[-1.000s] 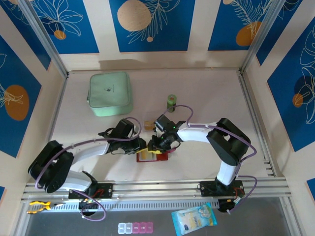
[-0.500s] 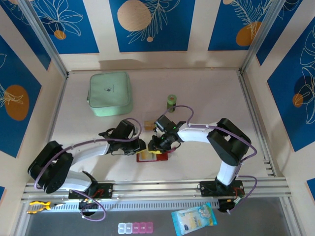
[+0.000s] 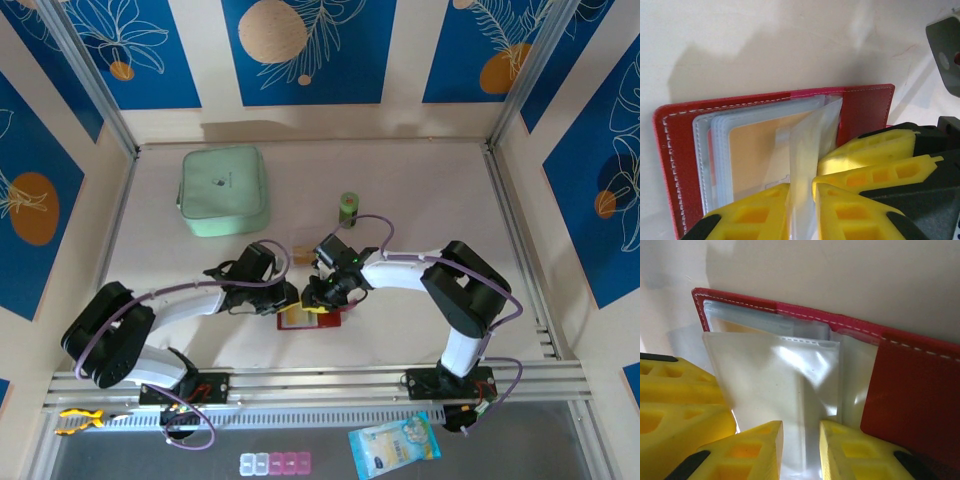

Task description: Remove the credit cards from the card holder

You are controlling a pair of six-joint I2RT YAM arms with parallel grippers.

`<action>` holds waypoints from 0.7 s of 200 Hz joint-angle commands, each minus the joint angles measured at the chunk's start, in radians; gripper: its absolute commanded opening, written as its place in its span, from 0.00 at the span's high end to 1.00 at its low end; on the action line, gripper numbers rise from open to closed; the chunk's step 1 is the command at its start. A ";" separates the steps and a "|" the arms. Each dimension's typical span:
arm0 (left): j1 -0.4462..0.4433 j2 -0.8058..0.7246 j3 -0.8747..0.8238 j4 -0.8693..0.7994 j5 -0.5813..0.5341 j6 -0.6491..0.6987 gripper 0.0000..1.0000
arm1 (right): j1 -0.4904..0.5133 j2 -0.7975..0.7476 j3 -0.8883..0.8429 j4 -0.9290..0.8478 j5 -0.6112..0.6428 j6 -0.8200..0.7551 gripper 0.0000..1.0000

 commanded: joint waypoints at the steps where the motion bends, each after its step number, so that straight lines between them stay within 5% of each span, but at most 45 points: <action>1: -0.011 0.000 0.006 0.023 0.025 -0.013 0.81 | 0.006 -0.042 -0.020 -0.027 0.010 0.014 0.73; 71: -0.018 -0.028 0.038 -0.008 0.027 -0.014 0.81 | -0.003 -0.124 -0.027 -0.078 0.060 0.002 0.73; 140: -0.050 -0.006 0.110 -0.026 0.026 -0.015 0.69 | -0.049 -0.244 -0.067 -0.119 0.098 -0.014 0.73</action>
